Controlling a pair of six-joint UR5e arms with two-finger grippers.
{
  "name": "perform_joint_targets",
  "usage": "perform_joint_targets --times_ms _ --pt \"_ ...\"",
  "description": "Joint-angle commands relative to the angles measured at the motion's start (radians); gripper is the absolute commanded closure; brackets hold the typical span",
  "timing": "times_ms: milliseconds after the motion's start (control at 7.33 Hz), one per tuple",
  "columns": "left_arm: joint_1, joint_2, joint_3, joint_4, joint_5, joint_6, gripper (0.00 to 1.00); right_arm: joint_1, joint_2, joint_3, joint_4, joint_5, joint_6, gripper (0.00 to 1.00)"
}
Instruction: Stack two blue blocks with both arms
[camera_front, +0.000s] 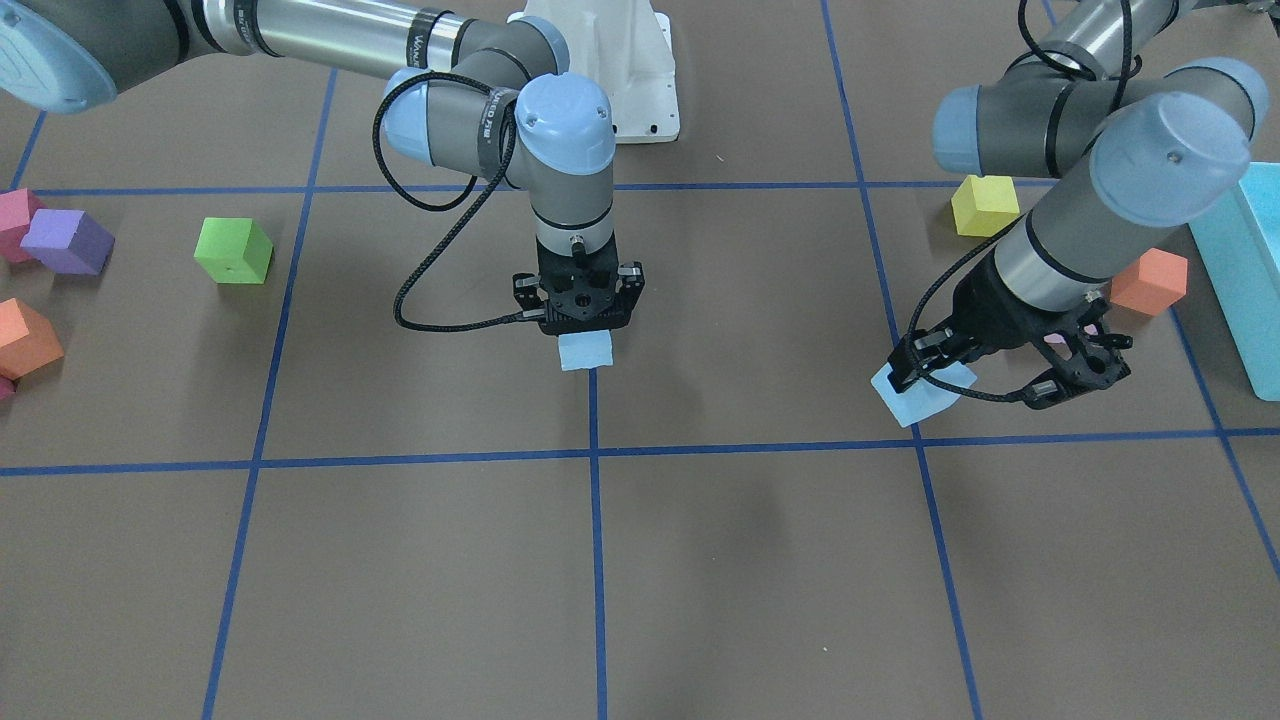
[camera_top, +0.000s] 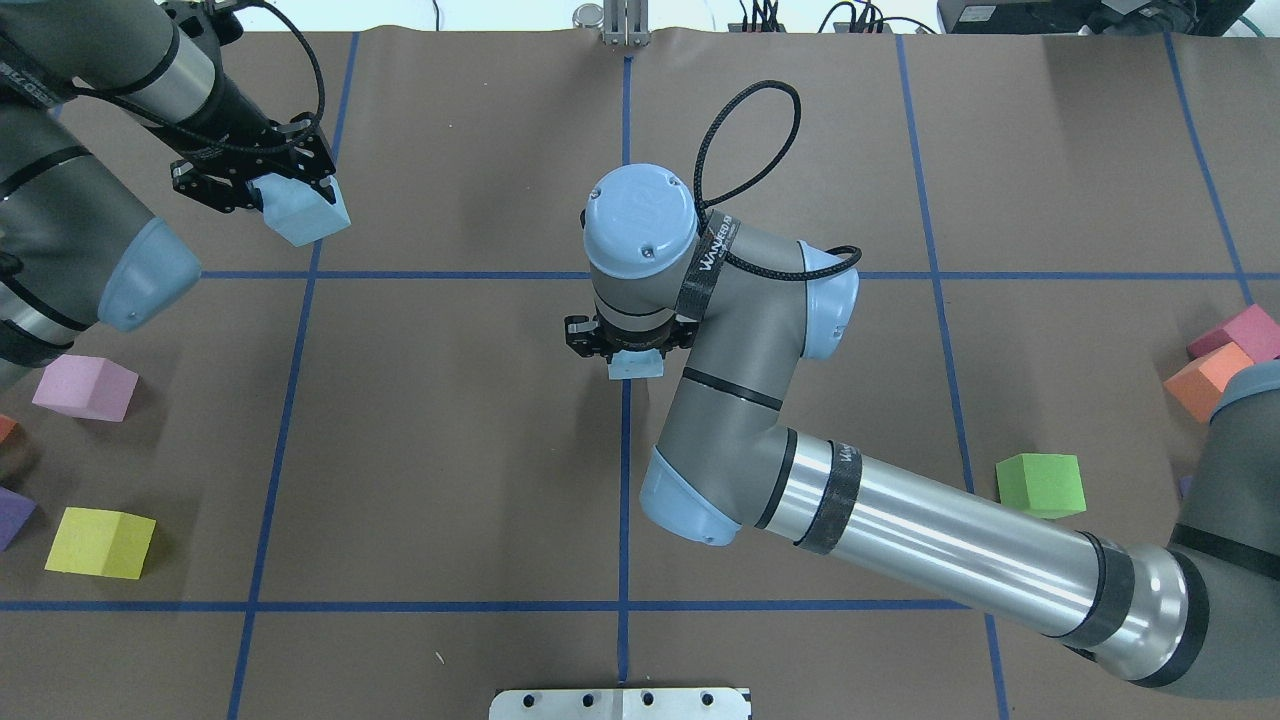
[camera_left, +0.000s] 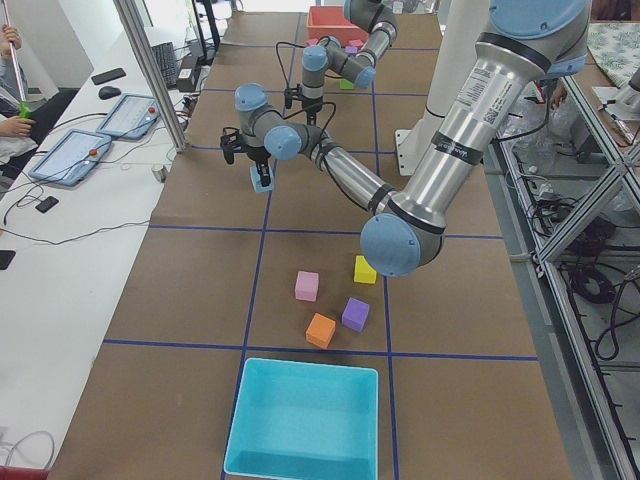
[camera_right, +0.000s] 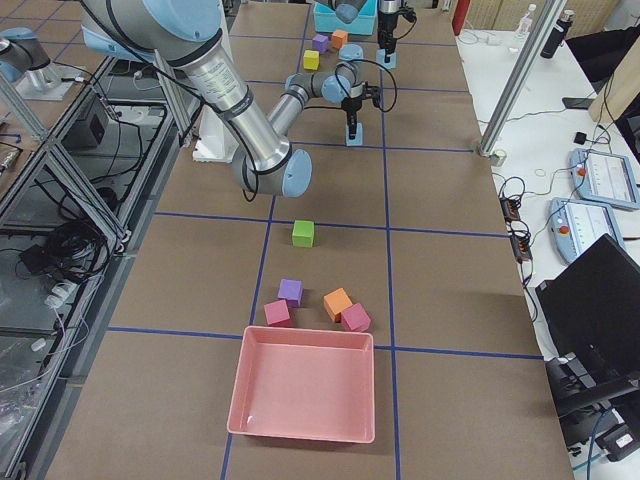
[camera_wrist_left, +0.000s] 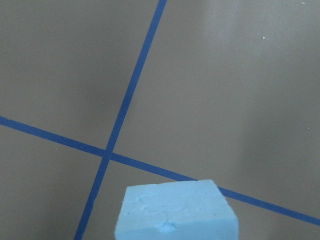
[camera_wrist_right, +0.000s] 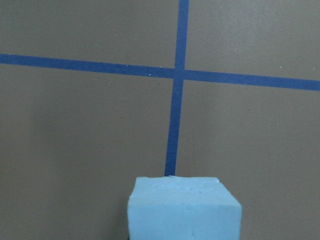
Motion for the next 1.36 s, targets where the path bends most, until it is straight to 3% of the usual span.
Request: perform_joint_targets --times_ms 0,409,682,818,955,1227 --pt "0.004 -0.017 -0.004 0.001 0.000 0.006 0.55 0.000 0.003 -0.003 -0.001 0.005 0.004 0.41" --pt "0.007 -0.022 -0.015 0.001 0.009 0.003 0.54 -0.024 0.003 -0.026 0.007 0.016 0.054 0.40" --pt "0.007 -0.022 -0.015 0.001 0.008 0.003 0.54 -0.040 0.000 -0.026 0.009 0.016 0.057 0.34" --pt "0.009 -0.023 -0.013 0.002 0.009 0.001 0.54 -0.044 0.000 -0.026 0.009 0.016 0.045 0.10" --pt "0.007 -0.025 -0.018 0.002 0.011 -0.004 0.54 -0.043 -0.003 -0.014 0.007 0.021 0.041 0.00" --pt "0.023 -0.032 -0.001 0.002 0.015 0.004 0.54 -0.022 -0.019 0.031 0.007 0.027 0.036 0.00"
